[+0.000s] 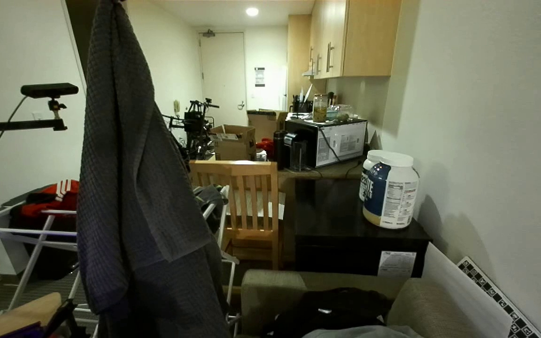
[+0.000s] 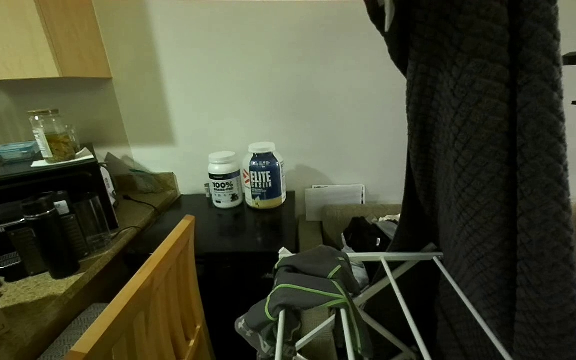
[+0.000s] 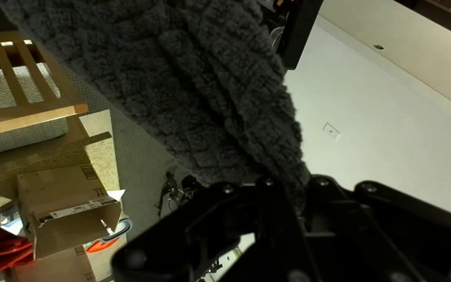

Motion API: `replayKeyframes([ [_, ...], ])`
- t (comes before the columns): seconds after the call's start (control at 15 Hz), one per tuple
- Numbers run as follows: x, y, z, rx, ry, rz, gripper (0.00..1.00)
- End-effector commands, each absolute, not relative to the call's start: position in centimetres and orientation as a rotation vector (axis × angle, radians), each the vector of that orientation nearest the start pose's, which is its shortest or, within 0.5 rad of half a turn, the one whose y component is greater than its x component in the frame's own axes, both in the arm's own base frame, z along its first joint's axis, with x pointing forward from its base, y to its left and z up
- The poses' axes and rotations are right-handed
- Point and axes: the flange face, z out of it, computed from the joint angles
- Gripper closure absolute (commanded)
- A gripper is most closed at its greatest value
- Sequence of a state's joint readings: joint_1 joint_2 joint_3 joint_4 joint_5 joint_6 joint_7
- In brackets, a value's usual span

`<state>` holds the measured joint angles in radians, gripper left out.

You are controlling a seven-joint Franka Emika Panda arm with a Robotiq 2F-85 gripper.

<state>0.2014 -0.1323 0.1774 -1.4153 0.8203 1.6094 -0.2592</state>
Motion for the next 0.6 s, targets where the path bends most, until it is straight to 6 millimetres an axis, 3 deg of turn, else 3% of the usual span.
replayKeyframes([
  [0.0, 42.9, 28.5, 80.4, -2.128, -0.807, -0.372, 0.97],
  [0.53, 44.6, 31.3, 73.2, -2.484, -0.845, -0.331, 0.97],
])
